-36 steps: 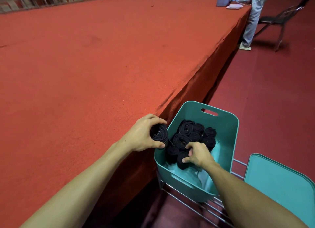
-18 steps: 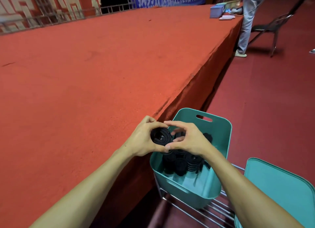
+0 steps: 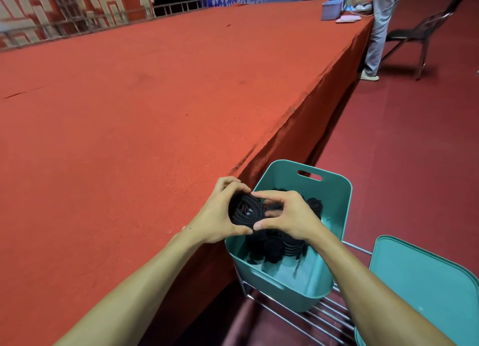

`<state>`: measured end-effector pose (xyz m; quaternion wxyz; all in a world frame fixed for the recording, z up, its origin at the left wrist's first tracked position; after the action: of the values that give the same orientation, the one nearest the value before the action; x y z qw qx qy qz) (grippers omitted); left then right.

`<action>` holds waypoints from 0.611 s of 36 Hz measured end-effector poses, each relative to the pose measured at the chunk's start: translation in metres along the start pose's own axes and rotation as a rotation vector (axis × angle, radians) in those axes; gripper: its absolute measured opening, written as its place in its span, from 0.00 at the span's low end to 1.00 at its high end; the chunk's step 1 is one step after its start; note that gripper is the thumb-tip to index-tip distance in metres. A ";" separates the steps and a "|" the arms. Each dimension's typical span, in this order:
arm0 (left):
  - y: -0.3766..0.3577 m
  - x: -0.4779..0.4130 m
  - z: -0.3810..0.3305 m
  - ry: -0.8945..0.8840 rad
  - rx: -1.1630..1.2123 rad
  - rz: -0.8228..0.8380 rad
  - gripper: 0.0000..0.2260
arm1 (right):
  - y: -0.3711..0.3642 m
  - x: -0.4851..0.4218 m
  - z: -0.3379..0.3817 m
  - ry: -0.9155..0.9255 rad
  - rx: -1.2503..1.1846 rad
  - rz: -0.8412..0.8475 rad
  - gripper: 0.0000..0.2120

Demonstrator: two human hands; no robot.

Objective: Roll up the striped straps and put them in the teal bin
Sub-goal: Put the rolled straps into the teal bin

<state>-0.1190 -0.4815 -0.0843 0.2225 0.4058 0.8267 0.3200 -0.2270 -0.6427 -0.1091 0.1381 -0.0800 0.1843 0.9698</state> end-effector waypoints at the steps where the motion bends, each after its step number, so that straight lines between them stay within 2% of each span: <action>1: -0.001 0.000 0.002 0.019 0.003 -0.010 0.35 | -0.001 0.000 -0.001 -0.003 0.001 -0.004 0.33; 8: -0.006 0.001 0.009 0.136 0.014 -0.054 0.36 | -0.007 0.000 -0.013 -0.032 -0.028 -0.026 0.31; 16: -0.005 0.003 0.010 0.152 0.112 -0.033 0.36 | -0.014 0.000 -0.018 -0.030 -0.062 -0.170 0.27; 22: -0.008 0.012 0.012 0.127 0.135 -0.045 0.32 | -0.022 0.003 -0.015 -0.003 -0.092 -0.173 0.26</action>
<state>-0.1227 -0.4716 -0.0997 0.1488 0.3801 0.8678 0.2835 -0.2213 -0.6276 -0.1309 0.2180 -0.1005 0.1318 0.9618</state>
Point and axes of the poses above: each hand's wrist, its own x-axis away from the middle knuckle, its own y-axis out of the back of the hand, z = x × y, the point moved 2 cm from there along -x, towards the middle knuckle, and after that the axes turned 8 degrees about y, right-handed, at the moved point
